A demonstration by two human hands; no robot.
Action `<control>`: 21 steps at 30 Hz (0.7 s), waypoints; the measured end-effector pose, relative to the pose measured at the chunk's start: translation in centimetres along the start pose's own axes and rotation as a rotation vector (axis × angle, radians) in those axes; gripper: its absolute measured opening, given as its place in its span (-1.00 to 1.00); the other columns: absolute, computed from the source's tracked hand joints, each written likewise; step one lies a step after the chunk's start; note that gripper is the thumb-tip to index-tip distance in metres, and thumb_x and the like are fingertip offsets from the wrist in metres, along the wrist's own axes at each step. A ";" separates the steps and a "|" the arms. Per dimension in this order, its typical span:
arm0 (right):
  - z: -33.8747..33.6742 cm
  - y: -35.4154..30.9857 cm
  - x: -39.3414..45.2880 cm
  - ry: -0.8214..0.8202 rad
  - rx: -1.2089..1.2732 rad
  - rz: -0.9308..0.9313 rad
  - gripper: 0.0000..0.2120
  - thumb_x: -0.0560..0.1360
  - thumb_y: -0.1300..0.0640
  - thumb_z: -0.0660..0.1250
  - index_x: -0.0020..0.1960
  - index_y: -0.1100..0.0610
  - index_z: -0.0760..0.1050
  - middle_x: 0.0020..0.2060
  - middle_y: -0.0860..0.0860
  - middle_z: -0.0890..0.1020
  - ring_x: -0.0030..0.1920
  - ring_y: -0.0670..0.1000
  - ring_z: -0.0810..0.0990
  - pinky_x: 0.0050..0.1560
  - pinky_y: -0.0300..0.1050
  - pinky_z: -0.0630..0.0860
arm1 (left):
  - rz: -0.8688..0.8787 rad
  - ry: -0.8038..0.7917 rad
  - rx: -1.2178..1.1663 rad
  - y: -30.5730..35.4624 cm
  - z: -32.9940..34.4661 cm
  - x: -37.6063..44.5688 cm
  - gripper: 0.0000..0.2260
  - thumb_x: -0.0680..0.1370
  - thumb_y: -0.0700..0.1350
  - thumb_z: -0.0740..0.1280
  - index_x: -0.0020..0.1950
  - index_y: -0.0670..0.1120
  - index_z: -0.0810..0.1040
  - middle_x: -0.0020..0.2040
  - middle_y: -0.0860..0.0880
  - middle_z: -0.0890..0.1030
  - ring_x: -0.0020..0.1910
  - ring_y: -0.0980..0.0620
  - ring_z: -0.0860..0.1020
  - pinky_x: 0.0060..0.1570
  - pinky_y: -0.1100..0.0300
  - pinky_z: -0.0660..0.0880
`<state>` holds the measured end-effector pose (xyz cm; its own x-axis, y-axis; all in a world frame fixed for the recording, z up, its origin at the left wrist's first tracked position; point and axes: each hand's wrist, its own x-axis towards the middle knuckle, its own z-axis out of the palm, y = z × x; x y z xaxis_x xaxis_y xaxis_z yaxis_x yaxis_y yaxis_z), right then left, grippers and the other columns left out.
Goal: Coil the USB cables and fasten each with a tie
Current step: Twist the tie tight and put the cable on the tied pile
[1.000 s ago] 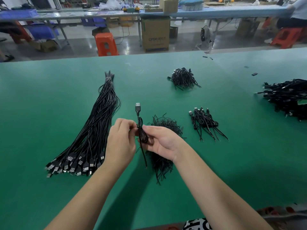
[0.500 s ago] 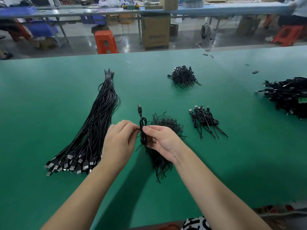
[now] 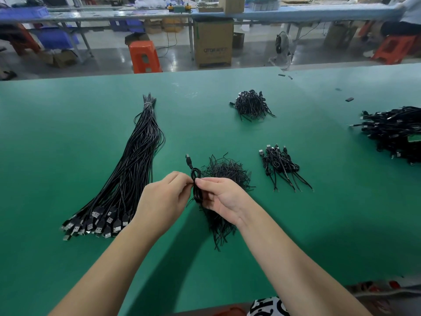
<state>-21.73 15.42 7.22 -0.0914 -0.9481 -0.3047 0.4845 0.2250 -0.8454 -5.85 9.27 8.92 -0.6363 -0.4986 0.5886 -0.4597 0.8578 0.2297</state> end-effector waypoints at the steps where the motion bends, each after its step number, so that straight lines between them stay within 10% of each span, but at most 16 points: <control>1: -0.1 0.1 0.1 0.005 -0.018 0.006 -0.83 0.55 0.20 0.42 -0.19 0.10 0.73 -0.29 0.00 0.68 -0.32 -0.10 0.62 -0.31 -0.25 0.54 | 0.008 -0.008 0.011 -0.1 0.0 0.0 -0.75 0.58 -0.05 0.21 -0.10 -0.13 0.62 -0.21 0.00 0.61 -0.46 -0.09 0.52 -0.52 0.08 0.46; 9: -0.6 -0.3 0.6 -0.007 -0.169 0.017 -0.92 0.56 0.12 0.43 0.00 0.11 0.67 -0.22 -0.01 0.70 -0.29 -0.08 0.63 -0.13 -0.12 0.61 | -0.029 -0.089 0.013 -0.7 -0.3 0.1 -0.95 0.55 -0.14 0.32 -0.10 -0.06 0.54 -0.26 0.10 0.52 -0.49 0.04 0.41 -0.52 0.15 0.37; 16: -0.7 -0.8 0.2 0.039 -0.790 -0.528 -0.51 0.52 0.38 0.39 0.19 -0.19 0.58 0.36 -0.15 0.51 -0.12 -0.23 0.56 -0.09 -0.25 0.55 | -0.420 -0.151 -0.410 -1.4 0.2 0.7 -0.82 0.56 -0.19 0.38 -0.18 0.03 0.47 -0.36 0.30 0.54 -0.51 0.16 0.38 -0.46 0.38 0.27; 21: -0.4 -0.5 0.7 0.088 -0.722 -0.427 -0.85 0.55 0.15 0.43 -0.13 -0.07 0.67 -0.36 -0.15 0.63 -0.31 -0.15 0.57 -0.18 -0.30 0.47 | -0.314 -0.148 -0.337 -0.6 -0.2 0.7 -0.86 0.57 -0.20 0.36 -0.13 -0.02 0.44 -0.36 0.23 0.52 -0.47 0.13 0.38 -0.45 0.34 0.23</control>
<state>-22.38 14.78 7.27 -0.2229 -0.9700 0.0969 -0.2794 -0.0317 -0.9597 -5.96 8.46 9.33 -0.5918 -0.7312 0.3395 -0.4329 0.6435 0.6313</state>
